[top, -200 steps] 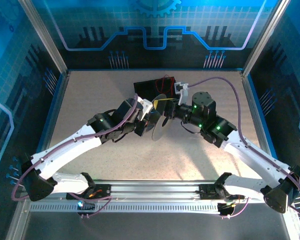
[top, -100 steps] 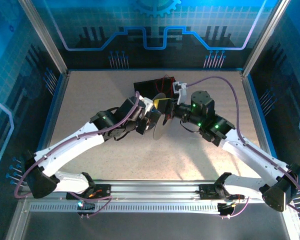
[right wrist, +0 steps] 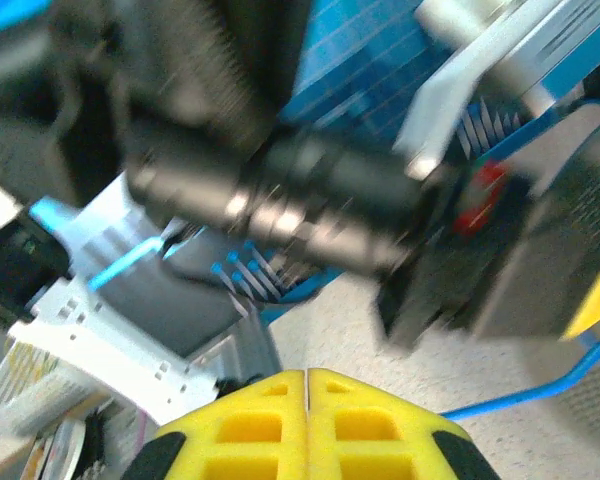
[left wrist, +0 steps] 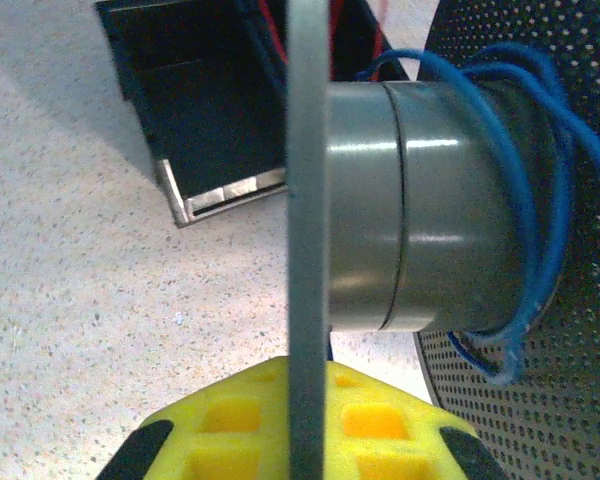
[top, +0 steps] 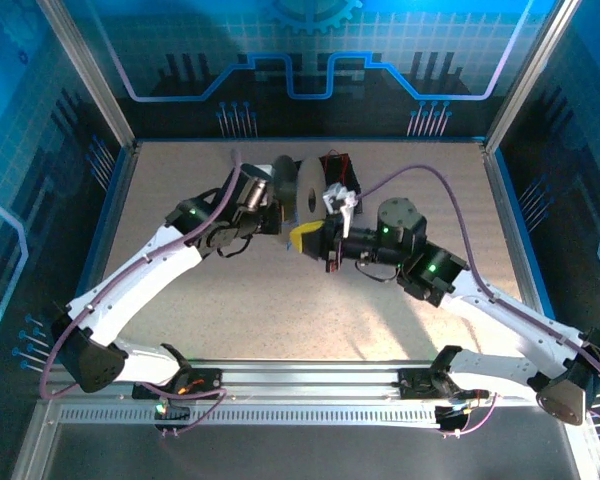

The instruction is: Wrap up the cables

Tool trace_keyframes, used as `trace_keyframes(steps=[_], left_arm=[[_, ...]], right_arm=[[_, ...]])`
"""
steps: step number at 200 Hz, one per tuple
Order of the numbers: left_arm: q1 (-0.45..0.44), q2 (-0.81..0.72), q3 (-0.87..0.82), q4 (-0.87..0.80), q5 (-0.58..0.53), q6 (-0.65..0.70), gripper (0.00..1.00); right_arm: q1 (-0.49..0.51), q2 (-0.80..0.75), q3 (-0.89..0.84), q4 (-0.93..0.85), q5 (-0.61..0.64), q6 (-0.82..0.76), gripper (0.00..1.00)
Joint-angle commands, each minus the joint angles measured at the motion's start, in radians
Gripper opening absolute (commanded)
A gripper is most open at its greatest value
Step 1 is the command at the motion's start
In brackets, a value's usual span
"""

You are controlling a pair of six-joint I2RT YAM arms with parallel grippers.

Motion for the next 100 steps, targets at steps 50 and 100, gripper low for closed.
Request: trace_keyframes(steps=[50, 100], left_arm=[[0.097, -0.04, 0.037, 0.057, 0.011, -0.179, 0.0], [0.131, -0.086, -0.006, 0.105, 0.069, -0.226, 0.0]], right_arm=[[0.036, -0.148, -0.244, 0.055, 0.073, 0.005, 0.0], [-0.061, -0.239, -0.404, 0.091, 0.104, 0.116, 0.0]])
